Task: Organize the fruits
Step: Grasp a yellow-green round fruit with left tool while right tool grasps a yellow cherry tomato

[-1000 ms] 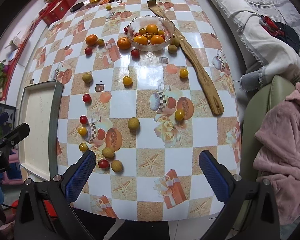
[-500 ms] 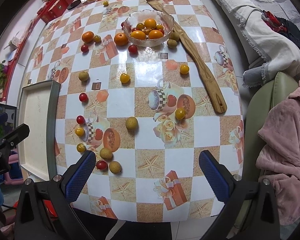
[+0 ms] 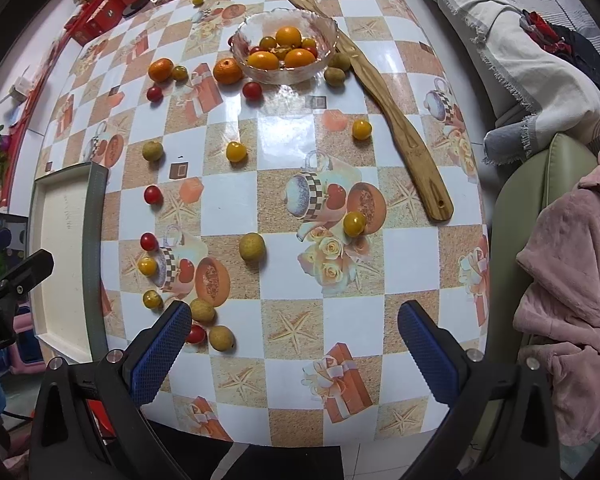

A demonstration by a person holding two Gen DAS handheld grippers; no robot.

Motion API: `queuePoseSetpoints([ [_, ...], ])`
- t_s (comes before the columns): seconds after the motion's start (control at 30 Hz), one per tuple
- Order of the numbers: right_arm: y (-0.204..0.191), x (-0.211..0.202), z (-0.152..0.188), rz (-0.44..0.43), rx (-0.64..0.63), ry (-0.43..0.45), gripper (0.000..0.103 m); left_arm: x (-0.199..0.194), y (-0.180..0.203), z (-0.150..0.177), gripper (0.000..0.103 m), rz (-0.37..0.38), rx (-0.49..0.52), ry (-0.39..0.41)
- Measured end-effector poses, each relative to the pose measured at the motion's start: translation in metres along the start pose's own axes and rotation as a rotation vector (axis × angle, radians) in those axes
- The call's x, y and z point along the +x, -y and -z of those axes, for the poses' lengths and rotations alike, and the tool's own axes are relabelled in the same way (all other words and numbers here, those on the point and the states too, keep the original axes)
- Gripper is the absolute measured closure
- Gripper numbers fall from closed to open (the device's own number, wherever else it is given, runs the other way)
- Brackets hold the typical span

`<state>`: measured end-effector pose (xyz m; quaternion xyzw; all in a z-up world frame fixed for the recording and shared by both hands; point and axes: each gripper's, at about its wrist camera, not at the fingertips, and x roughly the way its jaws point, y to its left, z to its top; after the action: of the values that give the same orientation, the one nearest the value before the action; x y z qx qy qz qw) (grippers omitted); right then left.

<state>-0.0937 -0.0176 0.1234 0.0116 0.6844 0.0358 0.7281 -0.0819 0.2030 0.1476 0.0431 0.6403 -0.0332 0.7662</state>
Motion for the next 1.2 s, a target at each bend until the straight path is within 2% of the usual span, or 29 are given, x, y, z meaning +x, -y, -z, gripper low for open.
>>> queuePoseSetpoints([
  [0.43,0.014,0.023,0.000,0.005,0.018,-0.029,0.000,0.031,0.006,-0.012,0.000,-0.025,-0.004,-0.032],
  [0.9,0.055,0.071,-0.001,0.039,0.107,-0.016,0.000,0.093,0.017,-0.064,0.000,-0.027,-0.008,0.000],
  [1.2,0.072,0.095,-0.013,0.044,0.131,0.003,0.000,0.128,0.025,-0.080,0.000,-0.045,0.004,0.002],
])
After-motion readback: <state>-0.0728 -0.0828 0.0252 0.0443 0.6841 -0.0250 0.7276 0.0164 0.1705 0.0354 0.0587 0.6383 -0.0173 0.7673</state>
